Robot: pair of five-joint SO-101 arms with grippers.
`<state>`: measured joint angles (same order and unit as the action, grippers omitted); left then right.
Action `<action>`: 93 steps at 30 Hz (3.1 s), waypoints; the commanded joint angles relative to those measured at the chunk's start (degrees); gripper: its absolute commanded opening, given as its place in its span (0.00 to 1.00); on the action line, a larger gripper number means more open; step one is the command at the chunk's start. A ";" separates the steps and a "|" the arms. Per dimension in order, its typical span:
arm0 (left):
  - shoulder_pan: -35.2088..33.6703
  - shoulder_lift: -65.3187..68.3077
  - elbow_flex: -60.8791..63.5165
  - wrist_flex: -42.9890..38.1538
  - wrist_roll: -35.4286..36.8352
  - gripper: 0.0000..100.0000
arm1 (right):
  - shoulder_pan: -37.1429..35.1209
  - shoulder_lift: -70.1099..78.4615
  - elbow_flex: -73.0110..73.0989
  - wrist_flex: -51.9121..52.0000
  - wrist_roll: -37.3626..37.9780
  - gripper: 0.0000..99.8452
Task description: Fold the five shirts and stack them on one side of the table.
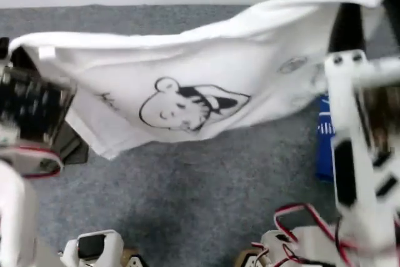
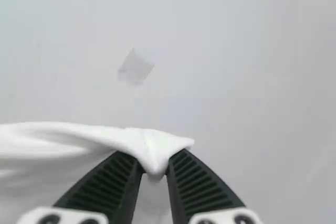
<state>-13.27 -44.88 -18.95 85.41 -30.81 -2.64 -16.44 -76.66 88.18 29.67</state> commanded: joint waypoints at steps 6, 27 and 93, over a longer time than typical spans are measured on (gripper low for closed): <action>0.09 -5.89 -2.24 4.31 -0.44 0.01 | 7.34 -0.66 -11.08 7.25 4.92 0.01; 0.53 14.51 26.07 -11.96 -0.35 0.01 | 2.15 15.96 28.04 8.40 3.34 0.01; 3.43 49.32 22.29 3.87 -7.56 0.01 | 3.47 2.07 87.47 14.20 8.88 0.01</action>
<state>-9.49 8.31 3.82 89.54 -38.73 0.70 -10.20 8.00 100.48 38.11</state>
